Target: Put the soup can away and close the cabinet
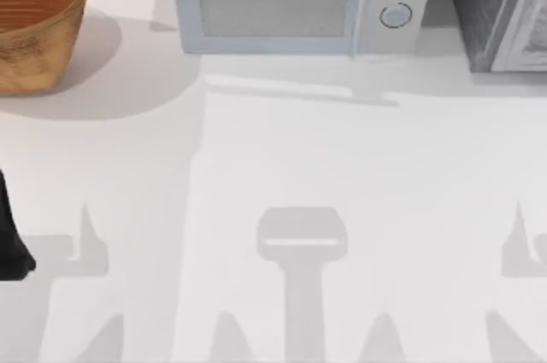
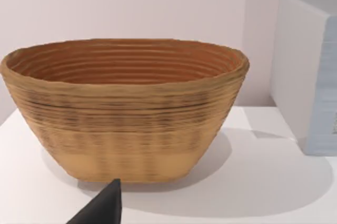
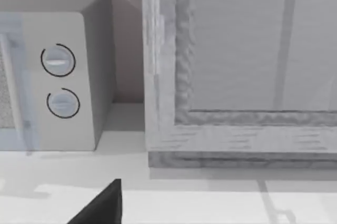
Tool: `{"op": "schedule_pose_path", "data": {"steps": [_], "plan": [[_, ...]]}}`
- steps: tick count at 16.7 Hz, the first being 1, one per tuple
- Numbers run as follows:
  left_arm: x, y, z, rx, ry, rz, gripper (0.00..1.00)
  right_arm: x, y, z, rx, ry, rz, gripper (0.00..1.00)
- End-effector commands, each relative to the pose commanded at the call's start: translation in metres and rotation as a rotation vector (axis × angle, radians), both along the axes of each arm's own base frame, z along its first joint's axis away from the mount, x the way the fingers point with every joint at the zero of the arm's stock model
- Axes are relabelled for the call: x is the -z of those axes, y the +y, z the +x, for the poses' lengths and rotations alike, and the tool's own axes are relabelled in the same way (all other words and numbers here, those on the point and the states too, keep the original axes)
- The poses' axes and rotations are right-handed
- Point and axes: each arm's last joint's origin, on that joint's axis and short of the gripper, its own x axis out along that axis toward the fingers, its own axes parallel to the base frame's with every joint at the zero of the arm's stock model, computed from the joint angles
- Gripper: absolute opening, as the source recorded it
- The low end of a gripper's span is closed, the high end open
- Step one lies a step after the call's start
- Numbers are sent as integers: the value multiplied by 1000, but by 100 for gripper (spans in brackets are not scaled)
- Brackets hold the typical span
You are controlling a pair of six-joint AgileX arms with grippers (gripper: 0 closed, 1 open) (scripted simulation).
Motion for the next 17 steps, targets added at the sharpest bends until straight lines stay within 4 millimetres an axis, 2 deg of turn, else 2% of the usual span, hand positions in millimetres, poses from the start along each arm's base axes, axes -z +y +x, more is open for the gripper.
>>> {"op": "schedule_pose_path", "data": {"steps": [7, 10, 14, 17], "plan": [[0, 0, 0, 0, 0, 0, 100, 3, 0, 0, -2, 4, 0, 100], [0, 0, 0, 0, 0, 0, 100, -10, -4, 2, 2, -29, -6, 100], [0, 0, 0, 0, 0, 0, 100, -24, -21, 17, 2, -36, -17, 100], [0, 0, 0, 0, 0, 0, 100, -28, -45, 36, 0, 2, -5, 100]]}}
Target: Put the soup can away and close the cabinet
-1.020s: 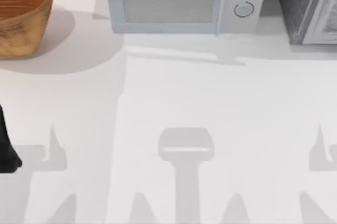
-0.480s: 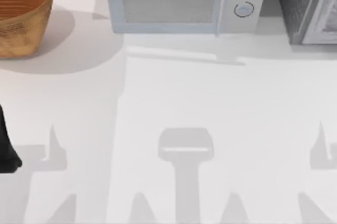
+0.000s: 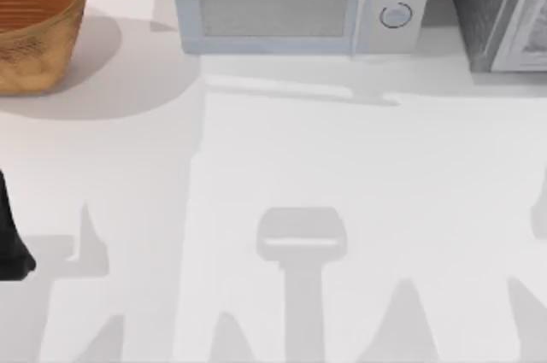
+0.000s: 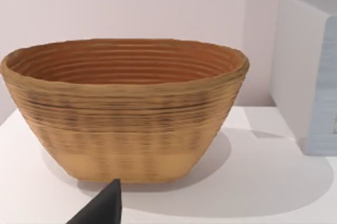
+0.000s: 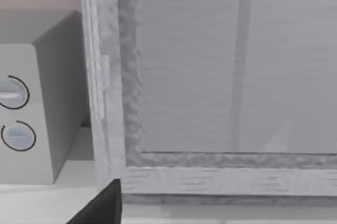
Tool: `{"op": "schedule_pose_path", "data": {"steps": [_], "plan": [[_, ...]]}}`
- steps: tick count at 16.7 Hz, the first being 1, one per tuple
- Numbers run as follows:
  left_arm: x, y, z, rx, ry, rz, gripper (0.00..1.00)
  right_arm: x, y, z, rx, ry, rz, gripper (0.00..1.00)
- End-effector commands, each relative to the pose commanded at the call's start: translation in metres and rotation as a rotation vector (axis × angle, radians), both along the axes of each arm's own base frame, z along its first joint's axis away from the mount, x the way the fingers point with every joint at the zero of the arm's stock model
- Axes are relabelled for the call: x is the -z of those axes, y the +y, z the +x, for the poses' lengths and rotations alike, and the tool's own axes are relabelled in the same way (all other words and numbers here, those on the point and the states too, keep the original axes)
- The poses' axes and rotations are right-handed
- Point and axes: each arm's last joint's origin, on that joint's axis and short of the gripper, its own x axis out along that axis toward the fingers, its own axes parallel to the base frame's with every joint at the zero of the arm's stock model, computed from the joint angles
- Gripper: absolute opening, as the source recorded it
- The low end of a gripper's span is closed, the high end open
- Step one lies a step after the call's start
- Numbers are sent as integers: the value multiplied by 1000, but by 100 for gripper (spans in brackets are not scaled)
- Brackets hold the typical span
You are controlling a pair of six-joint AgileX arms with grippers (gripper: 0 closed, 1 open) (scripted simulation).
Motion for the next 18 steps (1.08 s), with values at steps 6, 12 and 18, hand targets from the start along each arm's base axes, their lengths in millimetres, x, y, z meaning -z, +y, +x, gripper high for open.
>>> {"op": "schedule_pose_path", "data": {"steps": [6, 12, 18], "plan": [[0, 0, 0, 0, 0, 0, 100, -3, -78, 27, -3, -12, 1, 100], [0, 0, 0, 0, 0, 0, 100, 24, -143, 18, -2, -1, 3, 100], [0, 0, 0, 0, 0, 0, 100, 32, -155, 13, -2, 2, 5, 100]]}}
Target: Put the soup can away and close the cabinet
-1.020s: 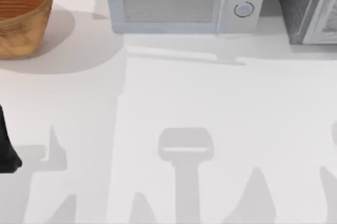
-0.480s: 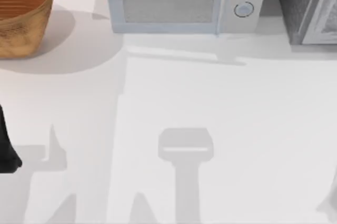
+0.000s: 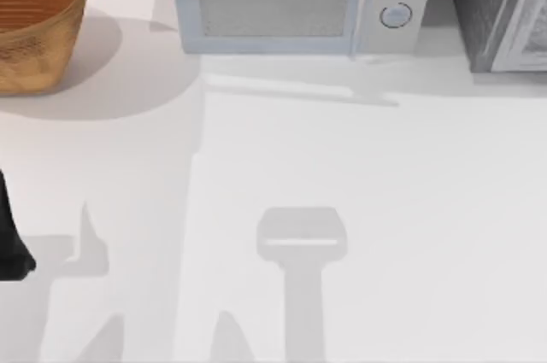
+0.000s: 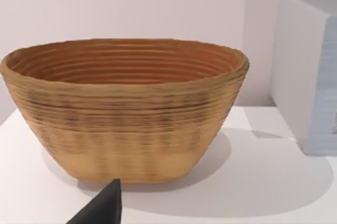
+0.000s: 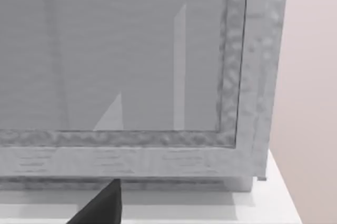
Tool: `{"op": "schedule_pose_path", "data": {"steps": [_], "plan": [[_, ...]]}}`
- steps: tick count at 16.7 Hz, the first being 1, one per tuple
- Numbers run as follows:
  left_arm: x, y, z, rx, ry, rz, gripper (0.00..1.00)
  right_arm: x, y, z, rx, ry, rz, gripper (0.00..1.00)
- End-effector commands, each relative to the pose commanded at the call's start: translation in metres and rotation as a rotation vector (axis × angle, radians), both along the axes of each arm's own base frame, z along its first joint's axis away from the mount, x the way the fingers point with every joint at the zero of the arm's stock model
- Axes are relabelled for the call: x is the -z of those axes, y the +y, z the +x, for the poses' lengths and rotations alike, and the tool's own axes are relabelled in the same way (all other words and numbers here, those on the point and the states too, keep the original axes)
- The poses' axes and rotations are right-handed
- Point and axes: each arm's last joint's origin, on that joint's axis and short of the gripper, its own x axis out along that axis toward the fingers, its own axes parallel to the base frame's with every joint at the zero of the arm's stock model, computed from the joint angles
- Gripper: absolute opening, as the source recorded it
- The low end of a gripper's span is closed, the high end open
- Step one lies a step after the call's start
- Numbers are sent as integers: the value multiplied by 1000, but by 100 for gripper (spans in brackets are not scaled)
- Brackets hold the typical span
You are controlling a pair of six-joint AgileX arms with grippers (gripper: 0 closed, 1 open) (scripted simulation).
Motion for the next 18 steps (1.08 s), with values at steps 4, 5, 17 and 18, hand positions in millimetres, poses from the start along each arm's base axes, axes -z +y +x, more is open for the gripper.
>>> {"op": "schedule_pose_path", "data": {"steps": [4, 5, 17, 18], "plan": [[0, 0, 0, 0, 0, 0, 100, -1, 0, 1, -2, 0, -1, 100], [0, 0, 0, 0, 0, 0, 100, -5, -3, 2, -4, -3, -9, 100], [0, 0, 0, 0, 0, 0, 100, -102, -62, 33, -6, 4, 8, 100], [0, 0, 0, 0, 0, 0, 100, -110, -64, 35, -9, 10, 23, 100]]}}
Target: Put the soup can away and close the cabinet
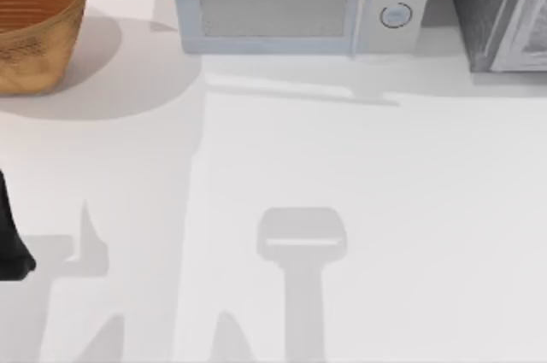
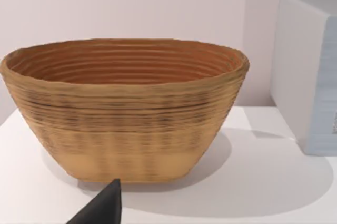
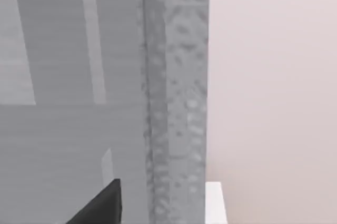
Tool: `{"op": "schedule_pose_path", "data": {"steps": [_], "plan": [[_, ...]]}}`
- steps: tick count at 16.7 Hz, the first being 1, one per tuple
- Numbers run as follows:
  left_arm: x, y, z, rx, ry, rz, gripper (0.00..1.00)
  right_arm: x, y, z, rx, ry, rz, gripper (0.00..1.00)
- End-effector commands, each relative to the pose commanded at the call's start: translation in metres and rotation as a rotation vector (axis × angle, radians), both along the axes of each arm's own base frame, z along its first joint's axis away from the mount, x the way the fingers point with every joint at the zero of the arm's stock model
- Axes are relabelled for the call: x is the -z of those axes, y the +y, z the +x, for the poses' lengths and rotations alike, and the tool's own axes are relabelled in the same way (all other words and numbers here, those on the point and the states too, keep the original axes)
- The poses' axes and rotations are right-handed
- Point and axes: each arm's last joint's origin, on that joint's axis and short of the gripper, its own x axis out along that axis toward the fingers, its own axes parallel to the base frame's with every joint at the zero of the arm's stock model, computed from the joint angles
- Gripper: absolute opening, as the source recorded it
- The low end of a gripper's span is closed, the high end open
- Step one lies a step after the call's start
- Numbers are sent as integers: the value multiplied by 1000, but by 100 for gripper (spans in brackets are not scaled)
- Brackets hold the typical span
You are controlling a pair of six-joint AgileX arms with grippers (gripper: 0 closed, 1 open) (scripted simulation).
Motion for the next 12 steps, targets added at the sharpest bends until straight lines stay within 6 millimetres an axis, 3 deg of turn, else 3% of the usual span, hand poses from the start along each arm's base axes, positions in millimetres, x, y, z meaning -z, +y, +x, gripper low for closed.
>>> {"op": "schedule_pose_path", "data": {"steps": [6, 12], "plan": [[0, 0, 0, 0, 0, 0, 100, -62, -6, 5, -7, 6, 10, 100], [0, 0, 0, 0, 0, 0, 100, -127, 1, -3, 10, 7, 13, 100]]}}
